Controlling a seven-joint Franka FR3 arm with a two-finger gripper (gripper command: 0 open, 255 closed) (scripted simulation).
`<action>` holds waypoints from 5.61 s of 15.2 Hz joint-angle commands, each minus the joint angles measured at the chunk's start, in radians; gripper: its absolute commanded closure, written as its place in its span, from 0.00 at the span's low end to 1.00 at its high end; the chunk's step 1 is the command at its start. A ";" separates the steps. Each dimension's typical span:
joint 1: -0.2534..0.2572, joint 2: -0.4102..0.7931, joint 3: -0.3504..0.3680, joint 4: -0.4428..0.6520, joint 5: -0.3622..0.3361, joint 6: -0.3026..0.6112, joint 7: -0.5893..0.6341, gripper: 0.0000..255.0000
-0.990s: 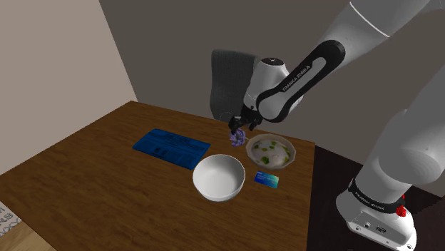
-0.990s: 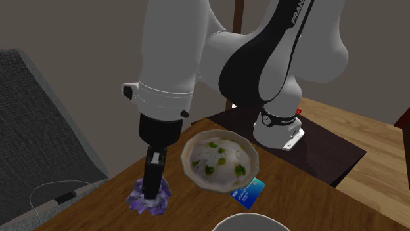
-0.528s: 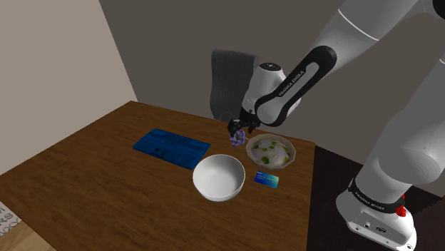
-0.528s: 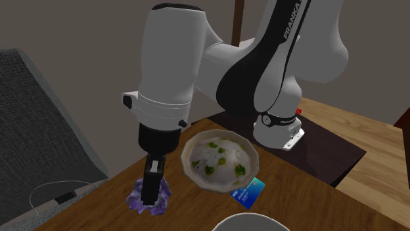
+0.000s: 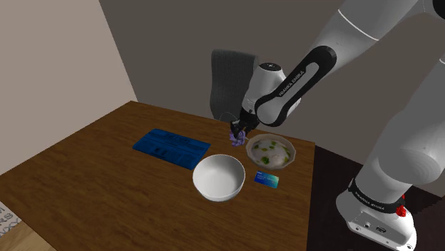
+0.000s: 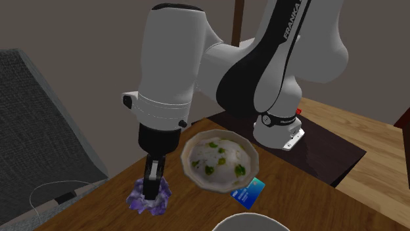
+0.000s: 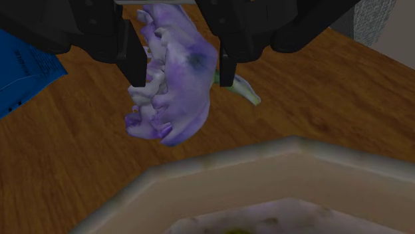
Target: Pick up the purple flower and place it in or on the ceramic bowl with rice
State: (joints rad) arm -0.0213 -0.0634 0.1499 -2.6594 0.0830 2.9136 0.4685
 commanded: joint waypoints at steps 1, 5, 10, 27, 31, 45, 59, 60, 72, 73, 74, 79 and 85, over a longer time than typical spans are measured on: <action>0.000 0.000 0.000 0.000 0.000 0.000 0.000 1.00; 0.000 0.000 0.000 0.000 0.000 0.000 0.000 1.00; 0.003 -0.070 -0.003 0.012 0.011 -0.082 -0.006 1.00; 0.005 -0.255 -0.015 0.100 0.017 -0.354 -0.008 1.00; 0.005 -0.286 -0.018 0.131 0.016 -0.416 -0.007 1.00; 0.071 -0.790 0.001 -0.105 0.058 -0.682 0.046 1.00; 0.115 -0.917 0.031 -0.296 0.093 -0.619 0.072 1.00; 0.117 -0.912 0.034 -0.307 0.096 -0.602 0.072 1.00; 0.130 -0.852 0.048 -0.381 0.115 -0.469 0.071 1.00; 0.130 -0.852 0.048 -0.381 0.115 -0.469 0.071 1.00; 0.130 -0.852 0.048 -0.381 0.115 -0.469 0.071 1.00; 0.130 -0.852 0.048 -0.381 0.115 -0.469 0.071 0.00; 0.124 -1.000 0.027 -0.320 0.092 -0.678 0.075 0.00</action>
State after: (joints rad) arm 0.1015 -1.0301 0.1784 -2.9966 0.1789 2.2898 0.5386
